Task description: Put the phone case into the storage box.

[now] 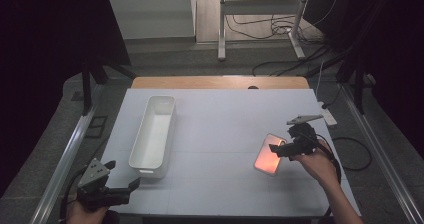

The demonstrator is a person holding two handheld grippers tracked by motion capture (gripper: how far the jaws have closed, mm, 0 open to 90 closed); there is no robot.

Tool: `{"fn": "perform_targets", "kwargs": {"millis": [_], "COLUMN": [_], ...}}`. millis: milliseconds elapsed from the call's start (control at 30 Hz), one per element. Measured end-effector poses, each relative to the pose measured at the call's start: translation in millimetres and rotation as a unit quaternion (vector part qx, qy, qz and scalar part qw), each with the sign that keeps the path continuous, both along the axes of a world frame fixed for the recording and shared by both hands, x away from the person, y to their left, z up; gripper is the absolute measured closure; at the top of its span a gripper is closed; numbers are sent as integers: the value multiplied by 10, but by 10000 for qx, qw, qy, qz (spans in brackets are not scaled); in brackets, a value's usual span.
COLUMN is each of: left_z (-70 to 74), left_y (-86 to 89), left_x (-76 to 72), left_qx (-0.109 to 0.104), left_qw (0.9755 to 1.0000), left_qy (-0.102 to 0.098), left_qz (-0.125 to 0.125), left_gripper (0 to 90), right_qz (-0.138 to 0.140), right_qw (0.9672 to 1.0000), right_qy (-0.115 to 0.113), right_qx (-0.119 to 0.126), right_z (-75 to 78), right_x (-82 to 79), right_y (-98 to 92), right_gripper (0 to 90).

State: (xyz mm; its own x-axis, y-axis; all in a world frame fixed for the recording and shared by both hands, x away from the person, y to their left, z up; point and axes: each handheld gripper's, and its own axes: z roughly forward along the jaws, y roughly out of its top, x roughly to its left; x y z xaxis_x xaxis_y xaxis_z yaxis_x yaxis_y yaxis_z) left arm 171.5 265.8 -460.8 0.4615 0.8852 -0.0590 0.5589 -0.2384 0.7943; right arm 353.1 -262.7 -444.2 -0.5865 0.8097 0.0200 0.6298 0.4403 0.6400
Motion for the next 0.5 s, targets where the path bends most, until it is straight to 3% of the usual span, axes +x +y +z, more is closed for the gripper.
{"fn": "perform_targets", "kwargs": {"millis": [500], "left_z": [-1], "left_y": [0], "left_x": [1], "left_qx": [1], "left_qw": [10000], "left_qy": [1], "left_qz": [-4], "left_gripper": [26], "right_qz": [-67], "right_qw": [9998], "right_qy": [170], "right_qx": [-83], "right_z": [-99], "right_x": [165], "right_y": [102], "right_gripper": [0]}}
